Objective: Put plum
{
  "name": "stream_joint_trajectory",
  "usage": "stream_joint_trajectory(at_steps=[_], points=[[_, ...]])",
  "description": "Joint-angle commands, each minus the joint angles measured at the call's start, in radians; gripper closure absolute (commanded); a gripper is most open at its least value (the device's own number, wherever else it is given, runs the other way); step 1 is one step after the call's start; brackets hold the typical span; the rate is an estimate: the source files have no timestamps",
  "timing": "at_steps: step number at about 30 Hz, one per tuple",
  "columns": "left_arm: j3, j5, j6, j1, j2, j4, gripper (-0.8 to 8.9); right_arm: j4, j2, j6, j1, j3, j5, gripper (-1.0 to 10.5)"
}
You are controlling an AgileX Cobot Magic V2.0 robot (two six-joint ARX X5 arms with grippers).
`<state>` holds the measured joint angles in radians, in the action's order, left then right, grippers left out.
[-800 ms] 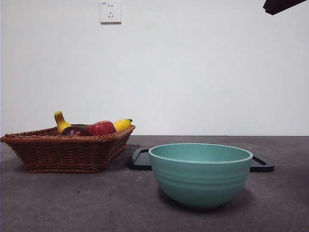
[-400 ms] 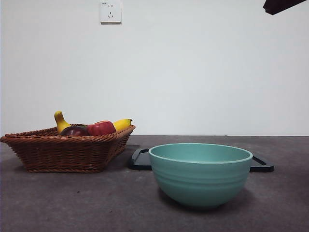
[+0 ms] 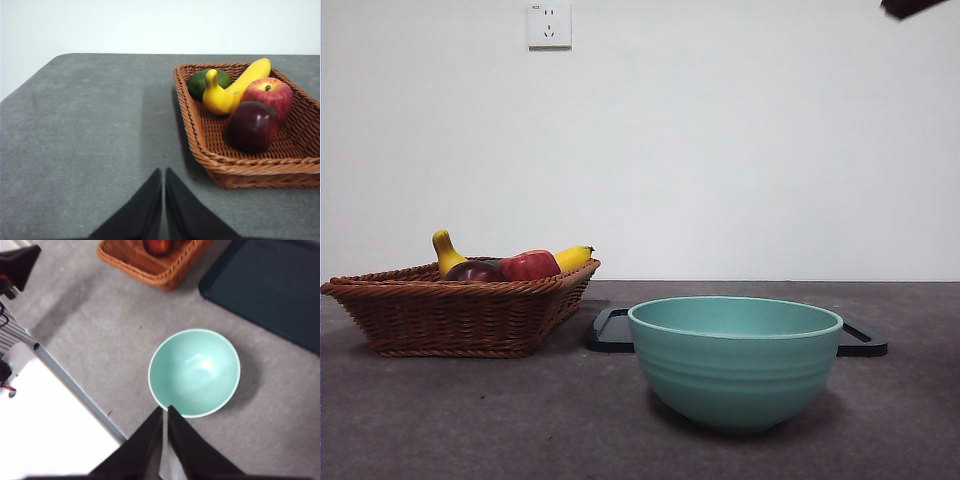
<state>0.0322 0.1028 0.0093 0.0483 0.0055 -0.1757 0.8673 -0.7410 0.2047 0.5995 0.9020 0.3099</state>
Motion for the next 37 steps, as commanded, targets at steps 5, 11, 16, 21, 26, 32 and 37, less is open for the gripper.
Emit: stream_joint_trajectory(at_steps=[5, 11, 16, 21, 26, 32, 37], points=[[-0.021, -0.002, -0.003, 0.003, -0.002, -0.009, 8.04, -0.005, 0.087, -0.095, -0.193, 0.013, 0.005, 9.4], [-0.021, -0.002, -0.003, 0.003, -0.002, -0.009, 8.04, -0.139, 0.206, -0.259, -0.439, -0.04, 0.0, 9.4], [-0.021, -0.002, -0.003, 0.003, -0.002, -0.009, 8.04, -0.537, 0.389, -0.271, -0.562, -0.32, -0.004, 9.4], [-0.021, -0.002, -0.003, 0.003, -0.002, -0.009, 8.04, -0.746, 0.517, -0.255, -0.589, -0.54, -0.059, 9.4], [-0.021, -0.002, -0.003, 0.003, -0.002, -0.009, 8.04, -0.81, 0.618, -0.219, -0.591, -0.689, -0.179, 9.4], [-0.021, -0.002, -0.003, 0.003, -0.002, -0.009, 8.04, -0.833, 0.691, -0.212, -0.601, -0.798, -0.24, 9.4], [-0.021, -0.002, -0.003, 0.003, -0.002, -0.009, 8.04, -0.838, 0.724, -0.211, -0.616, -0.854, -0.24, 9.4]])
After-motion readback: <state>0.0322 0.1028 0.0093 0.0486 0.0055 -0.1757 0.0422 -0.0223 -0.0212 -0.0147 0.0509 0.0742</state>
